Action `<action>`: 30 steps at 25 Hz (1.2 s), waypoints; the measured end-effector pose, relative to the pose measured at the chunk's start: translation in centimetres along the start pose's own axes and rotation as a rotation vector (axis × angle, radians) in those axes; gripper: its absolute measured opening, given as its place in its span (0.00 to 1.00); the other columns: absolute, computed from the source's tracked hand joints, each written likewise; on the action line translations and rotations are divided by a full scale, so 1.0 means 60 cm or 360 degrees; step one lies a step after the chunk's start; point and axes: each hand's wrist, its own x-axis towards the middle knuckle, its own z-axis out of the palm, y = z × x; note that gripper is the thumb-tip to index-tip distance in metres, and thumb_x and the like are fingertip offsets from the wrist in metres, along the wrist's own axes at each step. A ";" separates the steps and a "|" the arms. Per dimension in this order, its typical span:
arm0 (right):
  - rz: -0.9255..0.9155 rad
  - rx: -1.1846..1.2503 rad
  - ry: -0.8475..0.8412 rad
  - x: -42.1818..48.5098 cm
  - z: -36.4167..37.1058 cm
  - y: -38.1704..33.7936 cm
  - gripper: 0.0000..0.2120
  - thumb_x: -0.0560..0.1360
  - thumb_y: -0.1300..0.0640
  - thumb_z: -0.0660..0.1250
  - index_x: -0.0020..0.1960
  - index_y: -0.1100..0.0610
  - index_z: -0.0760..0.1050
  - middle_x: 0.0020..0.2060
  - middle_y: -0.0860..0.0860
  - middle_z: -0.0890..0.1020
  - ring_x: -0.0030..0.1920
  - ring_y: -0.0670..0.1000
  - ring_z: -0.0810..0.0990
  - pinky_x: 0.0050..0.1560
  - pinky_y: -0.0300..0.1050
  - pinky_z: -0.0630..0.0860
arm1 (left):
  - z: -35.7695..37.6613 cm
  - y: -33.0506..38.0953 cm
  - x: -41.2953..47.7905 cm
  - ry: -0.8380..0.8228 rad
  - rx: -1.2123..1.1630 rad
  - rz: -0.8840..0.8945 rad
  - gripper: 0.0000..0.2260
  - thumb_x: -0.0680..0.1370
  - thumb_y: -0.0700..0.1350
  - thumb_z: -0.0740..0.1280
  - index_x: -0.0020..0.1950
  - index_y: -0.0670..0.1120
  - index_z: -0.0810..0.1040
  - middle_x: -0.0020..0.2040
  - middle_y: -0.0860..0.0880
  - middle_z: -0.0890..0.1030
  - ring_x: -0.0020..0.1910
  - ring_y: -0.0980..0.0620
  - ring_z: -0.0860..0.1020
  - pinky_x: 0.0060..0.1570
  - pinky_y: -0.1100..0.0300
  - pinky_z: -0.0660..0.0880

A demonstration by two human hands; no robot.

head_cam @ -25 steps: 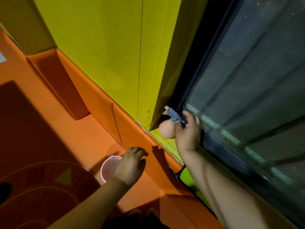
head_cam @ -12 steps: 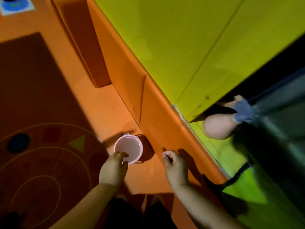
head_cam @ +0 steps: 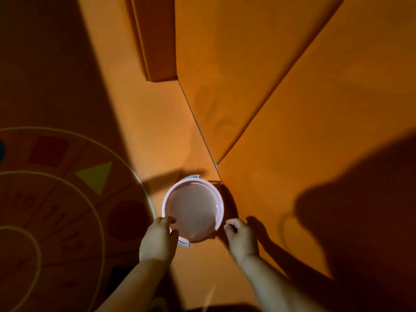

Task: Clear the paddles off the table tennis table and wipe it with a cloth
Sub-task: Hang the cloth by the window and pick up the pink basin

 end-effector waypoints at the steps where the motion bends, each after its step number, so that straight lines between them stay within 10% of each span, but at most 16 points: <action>1: 0.0013 0.0027 -0.0011 0.028 0.022 0.007 0.09 0.77 0.60 0.65 0.57 0.57 0.79 0.55 0.53 0.82 0.55 0.53 0.78 0.51 0.39 0.70 | 0.024 -0.015 0.023 0.0005 -0.0018 -0.0027 0.15 0.76 0.43 0.64 0.64 0.49 0.74 0.60 0.49 0.75 0.57 0.49 0.75 0.51 0.57 0.72; 8: 0.0189 0.0086 -0.0026 0.150 0.133 0.044 0.29 0.77 0.62 0.65 0.76 0.57 0.60 0.72 0.56 0.67 0.72 0.58 0.66 0.69 0.51 0.66 | 0.123 -0.103 0.151 0.0040 -0.0113 -0.0157 0.28 0.71 0.33 0.60 0.72 0.42 0.63 0.69 0.42 0.67 0.66 0.42 0.66 0.63 0.52 0.65; 14: 0.0243 0.0149 0.0034 0.202 0.166 0.073 0.25 0.73 0.57 0.65 0.69 0.49 0.70 0.61 0.51 0.77 0.60 0.57 0.76 0.59 0.55 0.76 | 0.142 -0.114 0.203 0.0063 -0.0174 -0.0111 0.18 0.69 0.32 0.59 0.57 0.40 0.74 0.54 0.38 0.76 0.52 0.38 0.75 0.49 0.52 0.72; 30: 0.0416 0.0456 0.0013 0.018 0.044 0.068 0.16 0.73 0.68 0.60 0.57 0.55 0.77 0.47 0.49 0.82 0.50 0.52 0.80 0.55 0.48 0.77 | 0.070 -0.091 0.028 -0.0141 -0.0484 -0.0549 0.10 0.77 0.41 0.62 0.58 0.43 0.74 0.53 0.44 0.79 0.47 0.46 0.76 0.45 0.56 0.72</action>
